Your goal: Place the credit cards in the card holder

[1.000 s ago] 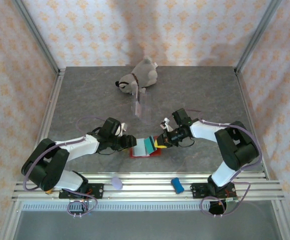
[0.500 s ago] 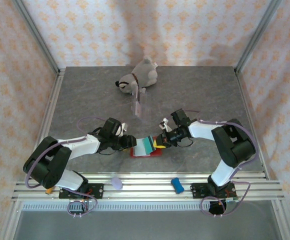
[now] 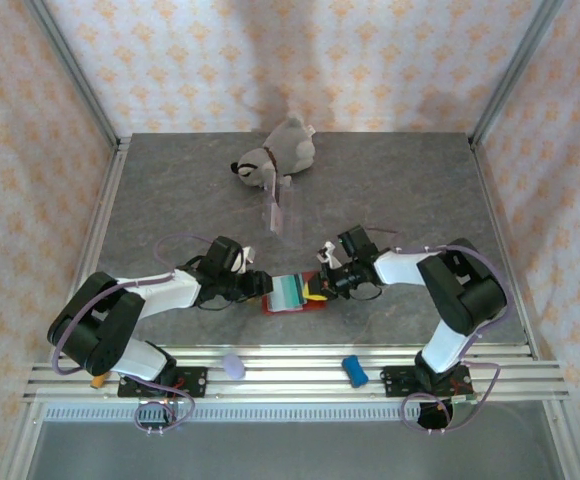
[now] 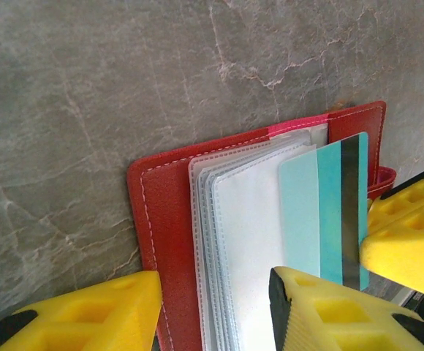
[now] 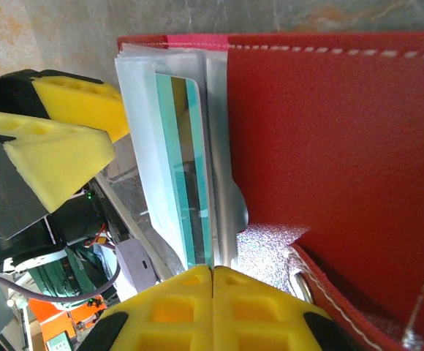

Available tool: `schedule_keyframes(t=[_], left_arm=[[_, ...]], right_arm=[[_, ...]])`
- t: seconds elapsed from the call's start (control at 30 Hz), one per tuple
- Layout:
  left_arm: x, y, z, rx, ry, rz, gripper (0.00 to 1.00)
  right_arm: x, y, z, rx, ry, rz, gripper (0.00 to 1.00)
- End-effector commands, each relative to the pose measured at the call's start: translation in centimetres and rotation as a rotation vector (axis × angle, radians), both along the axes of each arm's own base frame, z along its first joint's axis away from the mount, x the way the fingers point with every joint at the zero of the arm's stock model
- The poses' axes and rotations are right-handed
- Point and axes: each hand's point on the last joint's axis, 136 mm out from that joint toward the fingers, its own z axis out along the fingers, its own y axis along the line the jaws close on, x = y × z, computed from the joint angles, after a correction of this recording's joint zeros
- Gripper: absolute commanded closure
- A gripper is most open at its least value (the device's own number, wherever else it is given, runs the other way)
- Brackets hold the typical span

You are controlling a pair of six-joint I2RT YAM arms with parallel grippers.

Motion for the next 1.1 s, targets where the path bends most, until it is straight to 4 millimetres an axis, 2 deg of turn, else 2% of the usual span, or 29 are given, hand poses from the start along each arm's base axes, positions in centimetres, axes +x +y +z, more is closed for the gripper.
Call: schedule_keyframes(t=[0.0, 0.6, 0.67, 0.77, 1.07], left_arm=[[-0.9, 0.1, -0.7, 0.01, 0.023, -0.005, 0.54], [-1.0, 0.1, -0.3, -0.002, 0.015, -0.005, 0.54], [-1.0, 0.1, -0.2, 0.0, 0.011, -0.006, 0.54], [-1.1, 0.3, -0.1, 0.012, 0.009, -0.009, 0.54], [-0.8, 1.5, 1.4, 0.069, -0.036, -0.011, 0.52]], right_arm=[[0.4, 0.6, -0.6, -0.009, -0.007, -0.028, 1.0], [0.7, 4.1, -0.2, -0.007, -0.04, -0.007, 0.97], [0.6, 3.9, -0.3, -0.017, -0.042, -0.006, 0.94], [0.4, 3.4, -0.3, -0.047, -0.054, -0.004, 0.81], [-0.5, 0.4, 0.2, -0.2, -0.144, 0.02, 0.66]])
